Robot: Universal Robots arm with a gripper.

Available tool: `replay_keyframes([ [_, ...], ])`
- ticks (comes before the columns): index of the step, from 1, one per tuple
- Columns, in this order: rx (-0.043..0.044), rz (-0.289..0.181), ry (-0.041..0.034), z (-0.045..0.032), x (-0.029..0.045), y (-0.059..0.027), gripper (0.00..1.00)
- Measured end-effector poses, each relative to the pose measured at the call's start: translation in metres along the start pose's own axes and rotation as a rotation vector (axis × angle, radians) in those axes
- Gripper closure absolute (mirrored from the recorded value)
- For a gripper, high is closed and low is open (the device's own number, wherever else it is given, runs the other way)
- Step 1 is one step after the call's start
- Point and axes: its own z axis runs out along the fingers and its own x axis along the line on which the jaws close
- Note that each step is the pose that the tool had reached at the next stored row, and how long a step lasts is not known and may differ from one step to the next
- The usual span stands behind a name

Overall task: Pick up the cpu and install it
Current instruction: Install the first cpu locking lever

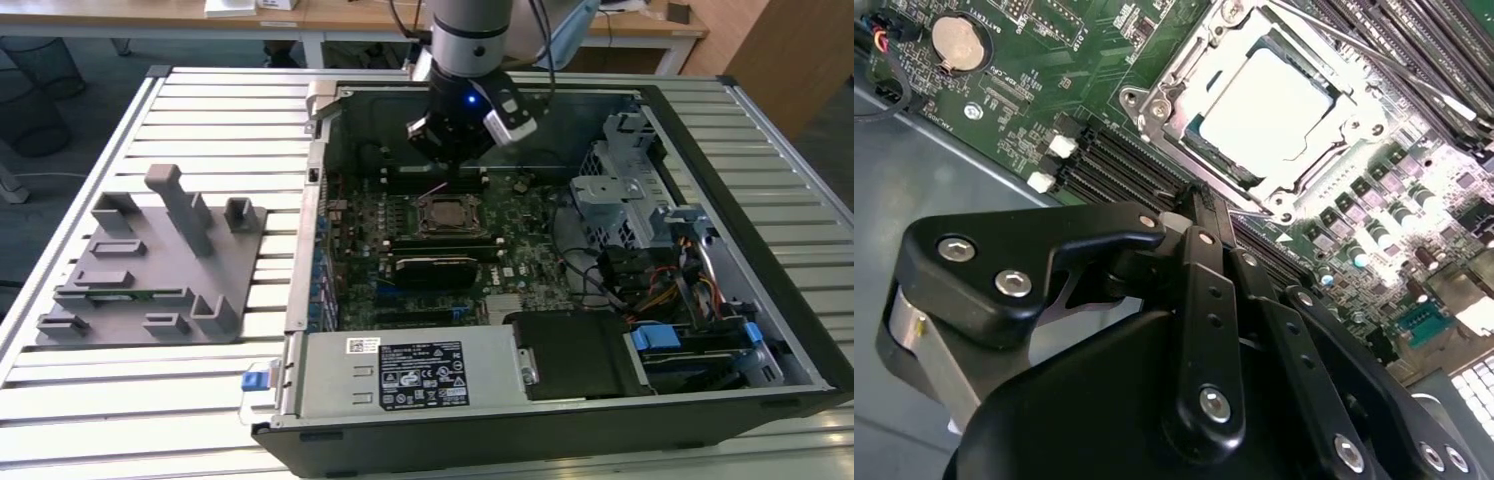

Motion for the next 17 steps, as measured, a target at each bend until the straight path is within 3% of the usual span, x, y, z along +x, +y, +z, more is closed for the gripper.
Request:
replay_keyframes([
  [17, 0.0, 0.0, 0.0, 0.013, -0.0053, -0.0006, 0.89],
])
